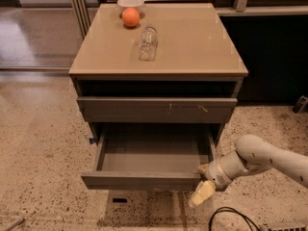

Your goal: Open middle drawer

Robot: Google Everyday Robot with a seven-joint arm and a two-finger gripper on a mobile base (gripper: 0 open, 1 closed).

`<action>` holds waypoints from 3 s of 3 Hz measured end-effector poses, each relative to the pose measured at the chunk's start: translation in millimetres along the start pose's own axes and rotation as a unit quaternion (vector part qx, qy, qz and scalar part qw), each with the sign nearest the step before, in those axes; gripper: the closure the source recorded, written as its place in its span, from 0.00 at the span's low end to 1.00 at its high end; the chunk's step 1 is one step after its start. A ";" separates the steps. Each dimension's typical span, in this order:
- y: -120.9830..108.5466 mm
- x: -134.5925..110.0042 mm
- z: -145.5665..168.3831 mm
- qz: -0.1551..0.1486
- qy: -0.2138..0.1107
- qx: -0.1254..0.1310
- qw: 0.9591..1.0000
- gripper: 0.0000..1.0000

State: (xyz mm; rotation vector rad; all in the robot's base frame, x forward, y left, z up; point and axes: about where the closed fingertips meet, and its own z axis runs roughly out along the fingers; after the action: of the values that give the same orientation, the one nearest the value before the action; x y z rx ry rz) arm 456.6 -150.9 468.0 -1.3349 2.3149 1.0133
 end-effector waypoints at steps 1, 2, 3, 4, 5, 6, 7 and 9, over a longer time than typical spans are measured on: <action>0.0 0.0 0.0 0.000 0.000 0.000 1.000 0.00; 7.6 6.0 5.0 -0.006 -0.011 -0.031 0.999 0.00; 10.3 6.0 2.7 -0.006 -0.013 -0.035 0.999 0.00; 23.0 16.0 -6.5 0.004 -0.015 -0.050 0.999 0.00; 64.3 41.7 -36.4 0.024 -0.020 -0.093 0.995 0.00; 67.0 31.5 -43.4 0.021 -0.023 -0.095 0.995 0.00; 65.5 10.6 -48.5 0.007 -0.025 -0.106 0.994 0.00; 59.8 -2.8 -10.6 0.008 -0.038 -0.166 0.985 0.00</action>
Offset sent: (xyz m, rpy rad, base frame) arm -0.0244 0.0008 -0.0063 0.1346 0.0561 0.0785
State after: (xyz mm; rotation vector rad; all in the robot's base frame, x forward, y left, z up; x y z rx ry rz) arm 408.8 -136.9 503.0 -1.3655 2.1703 1.4808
